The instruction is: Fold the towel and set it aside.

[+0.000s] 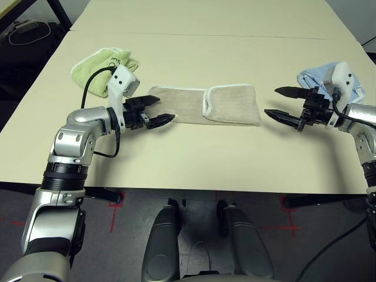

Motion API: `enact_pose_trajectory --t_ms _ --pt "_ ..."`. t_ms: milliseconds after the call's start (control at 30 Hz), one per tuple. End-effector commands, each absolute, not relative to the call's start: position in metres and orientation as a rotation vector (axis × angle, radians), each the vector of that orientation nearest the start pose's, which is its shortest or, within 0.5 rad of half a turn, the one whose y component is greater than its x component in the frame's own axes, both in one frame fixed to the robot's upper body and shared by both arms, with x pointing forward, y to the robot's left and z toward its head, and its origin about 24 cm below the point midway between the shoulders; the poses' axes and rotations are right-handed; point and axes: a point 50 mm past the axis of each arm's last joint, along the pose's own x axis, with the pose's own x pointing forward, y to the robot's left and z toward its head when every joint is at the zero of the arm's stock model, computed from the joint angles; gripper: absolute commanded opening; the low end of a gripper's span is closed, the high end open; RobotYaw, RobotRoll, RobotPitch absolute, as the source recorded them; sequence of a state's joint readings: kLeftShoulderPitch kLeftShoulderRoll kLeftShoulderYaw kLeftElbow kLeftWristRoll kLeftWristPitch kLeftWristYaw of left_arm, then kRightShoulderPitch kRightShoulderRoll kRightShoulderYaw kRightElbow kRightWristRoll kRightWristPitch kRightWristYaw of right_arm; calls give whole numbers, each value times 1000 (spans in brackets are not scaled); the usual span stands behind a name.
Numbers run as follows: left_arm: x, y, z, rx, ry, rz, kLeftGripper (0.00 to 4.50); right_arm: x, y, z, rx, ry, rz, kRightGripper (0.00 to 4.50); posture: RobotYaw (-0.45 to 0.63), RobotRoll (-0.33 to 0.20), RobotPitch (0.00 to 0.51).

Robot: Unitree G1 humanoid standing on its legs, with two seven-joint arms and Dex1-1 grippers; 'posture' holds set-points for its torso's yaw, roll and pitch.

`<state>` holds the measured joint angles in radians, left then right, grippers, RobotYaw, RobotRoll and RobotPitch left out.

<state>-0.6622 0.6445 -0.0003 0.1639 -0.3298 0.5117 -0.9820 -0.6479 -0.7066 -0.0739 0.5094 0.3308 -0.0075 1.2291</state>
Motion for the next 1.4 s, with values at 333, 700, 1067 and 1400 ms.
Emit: enact_pose_trajectory --t_ms 333,700,1067,1400 --pt "324 210 194 218 68 -927 4500 324 -281 163 -385 -39 1033 4491 62 0 262" --pt "315 246 198 213 303 -772 4500 333 -254 155 -349 -64 1124 4491 105 0 277" --pt "301 249 197 -47 546 -740 4500 337 -248 155 -350 -76 1137 4491 113 0 274" --pt "306 229 201 -223 562 -786 4500 336 -250 154 -359 -71 1125 4491 100 0 263"
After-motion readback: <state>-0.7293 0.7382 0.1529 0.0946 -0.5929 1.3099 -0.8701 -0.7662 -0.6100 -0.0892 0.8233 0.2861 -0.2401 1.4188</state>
